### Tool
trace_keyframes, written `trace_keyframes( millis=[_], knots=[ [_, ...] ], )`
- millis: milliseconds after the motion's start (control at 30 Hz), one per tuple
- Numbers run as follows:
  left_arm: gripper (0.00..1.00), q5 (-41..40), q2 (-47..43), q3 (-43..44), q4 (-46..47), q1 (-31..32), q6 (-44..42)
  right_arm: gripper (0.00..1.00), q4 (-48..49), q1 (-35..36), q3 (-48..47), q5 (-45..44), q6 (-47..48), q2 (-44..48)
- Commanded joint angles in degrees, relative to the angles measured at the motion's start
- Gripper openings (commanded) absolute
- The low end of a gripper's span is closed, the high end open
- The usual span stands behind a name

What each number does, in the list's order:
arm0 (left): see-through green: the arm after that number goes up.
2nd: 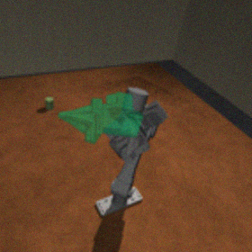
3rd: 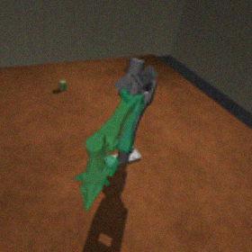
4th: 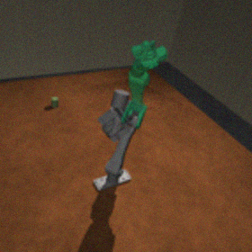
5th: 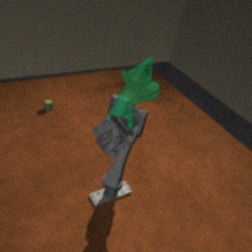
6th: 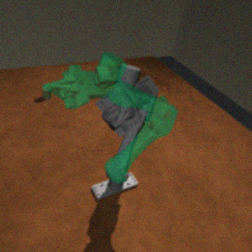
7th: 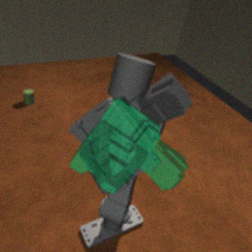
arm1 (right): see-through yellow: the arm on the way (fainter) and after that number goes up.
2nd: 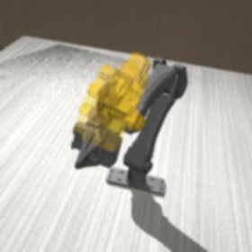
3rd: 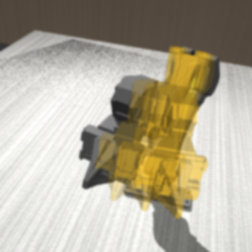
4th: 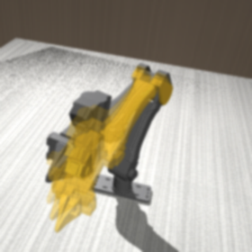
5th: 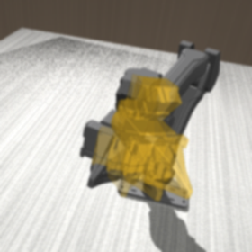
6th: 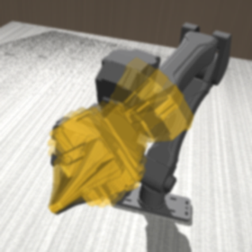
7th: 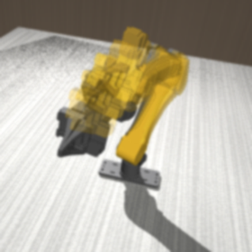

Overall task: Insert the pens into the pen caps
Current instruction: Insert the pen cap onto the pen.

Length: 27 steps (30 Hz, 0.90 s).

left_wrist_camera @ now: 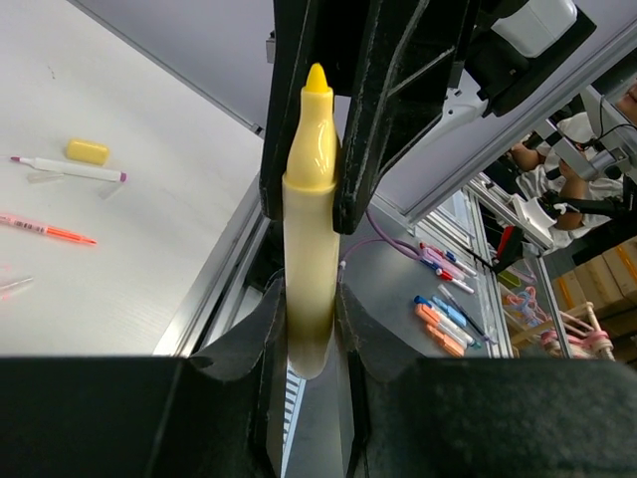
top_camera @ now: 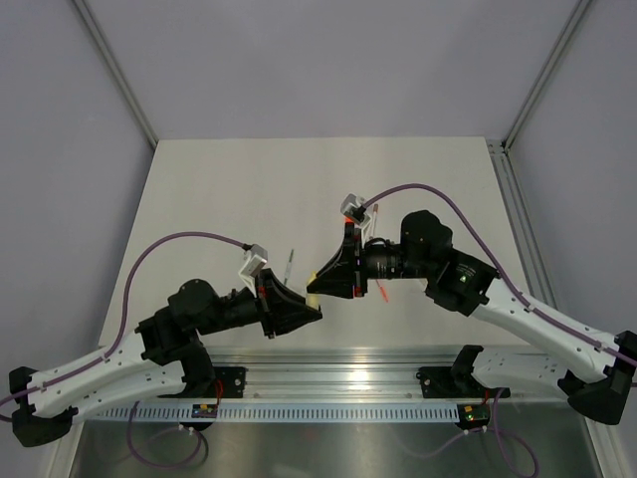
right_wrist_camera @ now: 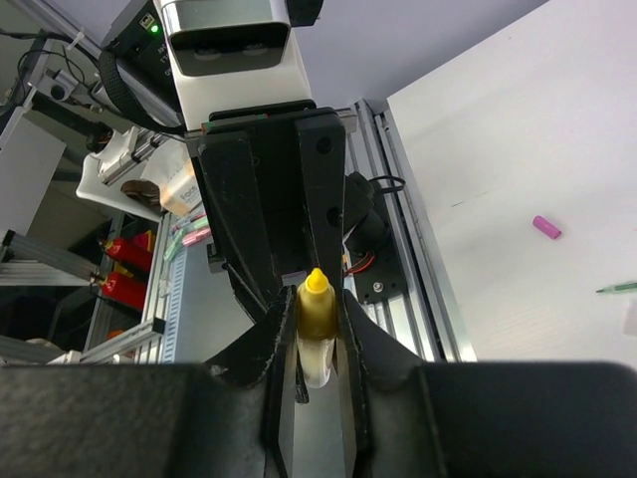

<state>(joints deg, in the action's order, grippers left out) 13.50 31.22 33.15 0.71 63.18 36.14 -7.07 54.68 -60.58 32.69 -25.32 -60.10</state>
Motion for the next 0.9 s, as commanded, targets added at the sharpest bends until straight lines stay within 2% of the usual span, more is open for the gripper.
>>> trace_keyframes(
  millis=[0,133,300,433,467,600,633,667,733,867],
  knots=[
    [0.0,-4.79,-1.08,-0.01,2.72,-0.16,-1.77,0.27,-0.13,-0.27,0.46,-1.05,2.2,2.26],
    [0.0,-5.06,0.15,0.78,1.75,-0.16,-3.27,0.47,-1.71,-0.27,0.11,-3.41,2.03,2.0],
    [0.0,-9.44,0.33,1.39,-2.98,-0.16,-5.55,0.65,-7.77,-0.36,0.9,-10.88,3.61,7.78],
    [0.0,-13.31,-0.98,1.66,-7.74,-0.16,-6.78,0.63,-14.01,-1.75,4.05,-20.89,2.92,14.37],
    [0.0,-14.02,-1.16,1.4,-8.7,-0.07,-7.13,0.61,-16.37,-2.81,6.15,-25.7,1.95,15.52],
    [0.0,-13.86,0.32,0.26,-8.62,-0.07,-8.89,0.46,-19.82,-13.08,12.31,-31.62,-2.62,18.79],
    [0.0,-13.85,0.77,-0.7,-7.84,-0.16,-9.16,0.43,-22.78,-16.76,12.93,-33.63,-4.11,18.26],
    [0.0,-12.54,1.64,-1.24,-6.0,-0.07,-9.33,0.4,-24.64,-18.19,13.37,-39.66,-4.91,17.56],
    [0.0,-10.87,2.52,-2.38,-3.71,-0.16,-9.86,0.33,-27.37,-20.74,13.82,-44.44,-6.4,15.37],
    [0.0,-7.96,3.58,-6.32,5.49,-0.16,-9.42,0.34,-29.49,-29.86,14.17,-45.78,-6.06,11.42]
  ],
)
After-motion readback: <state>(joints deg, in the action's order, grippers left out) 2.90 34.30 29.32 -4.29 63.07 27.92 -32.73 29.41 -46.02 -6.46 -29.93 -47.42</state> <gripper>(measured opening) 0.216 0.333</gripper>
